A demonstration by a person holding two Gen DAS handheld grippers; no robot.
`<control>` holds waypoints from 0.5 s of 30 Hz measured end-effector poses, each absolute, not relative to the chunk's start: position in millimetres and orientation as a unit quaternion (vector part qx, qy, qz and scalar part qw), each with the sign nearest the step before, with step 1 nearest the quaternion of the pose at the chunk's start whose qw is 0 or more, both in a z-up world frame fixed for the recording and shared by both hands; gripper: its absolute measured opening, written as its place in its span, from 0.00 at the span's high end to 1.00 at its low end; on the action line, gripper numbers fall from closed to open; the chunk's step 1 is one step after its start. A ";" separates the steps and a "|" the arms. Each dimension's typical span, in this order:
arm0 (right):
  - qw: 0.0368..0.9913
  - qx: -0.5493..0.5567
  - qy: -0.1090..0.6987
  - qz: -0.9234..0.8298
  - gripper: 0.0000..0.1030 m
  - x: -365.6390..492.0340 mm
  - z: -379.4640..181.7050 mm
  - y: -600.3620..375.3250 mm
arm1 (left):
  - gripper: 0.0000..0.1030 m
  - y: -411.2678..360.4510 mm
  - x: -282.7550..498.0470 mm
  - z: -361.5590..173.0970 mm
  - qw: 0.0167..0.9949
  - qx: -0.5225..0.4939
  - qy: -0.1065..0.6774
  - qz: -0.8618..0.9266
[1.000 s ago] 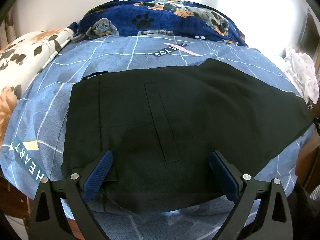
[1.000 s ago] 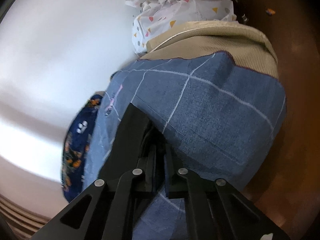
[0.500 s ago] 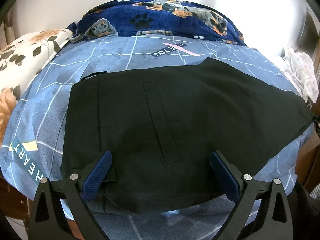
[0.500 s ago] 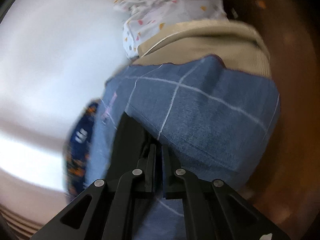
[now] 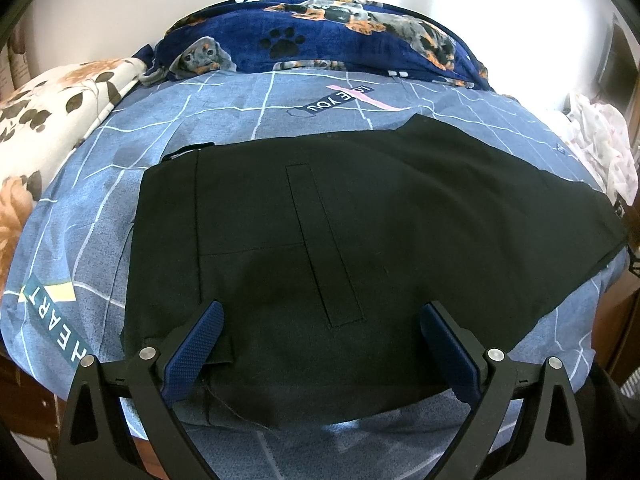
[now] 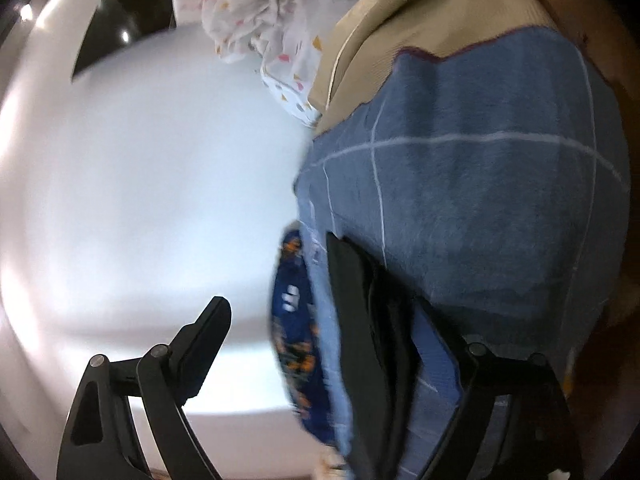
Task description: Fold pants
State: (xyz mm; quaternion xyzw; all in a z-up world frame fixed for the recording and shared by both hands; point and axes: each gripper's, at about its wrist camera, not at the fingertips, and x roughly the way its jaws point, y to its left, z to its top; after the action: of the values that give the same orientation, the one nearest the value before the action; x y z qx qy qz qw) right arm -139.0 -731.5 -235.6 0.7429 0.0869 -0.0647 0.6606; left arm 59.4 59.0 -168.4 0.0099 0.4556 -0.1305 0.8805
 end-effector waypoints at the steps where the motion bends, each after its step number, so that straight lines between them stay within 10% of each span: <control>1: 0.673 0.728 0.105 -0.074 0.16 -135.9 -228.9 -729.3 | 0.04 59.1 59.3 -168.4 0.881 0.010 0.456 -0.130; 7: 0.760 0.586 0.238 -0.149 0.27 -97.9 -186.7 -704.2 | 0.04 58.6 59.3 -168.3 0.881 0.010 0.455 -0.130; 10: 0.764 0.559 0.277 -0.165 0.54 -81.0 -185.7 -699.4 | 0.04 58.3 59.2 -168.3 0.881 0.009 0.455 -0.130; 11: 0.763 0.543 0.299 -0.184 0.82 -74.1 -186.8 -701.3 | 0.04 58.1 59.2 -168.2 0.881 0.010 0.455 -0.130; 15: 0.750 0.555 0.308 -0.186 0.89 -77.3 -199.7 -705.4 | 0.04 60.5 56.9 -163.1 0.885 0.003 0.449 -0.125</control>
State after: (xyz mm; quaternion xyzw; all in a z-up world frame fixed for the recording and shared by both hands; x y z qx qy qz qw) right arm -77.3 -705.4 -199.7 0.5554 0.3081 -0.1859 0.7497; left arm 56.9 60.5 -163.1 0.0029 0.4490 -0.1252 0.8847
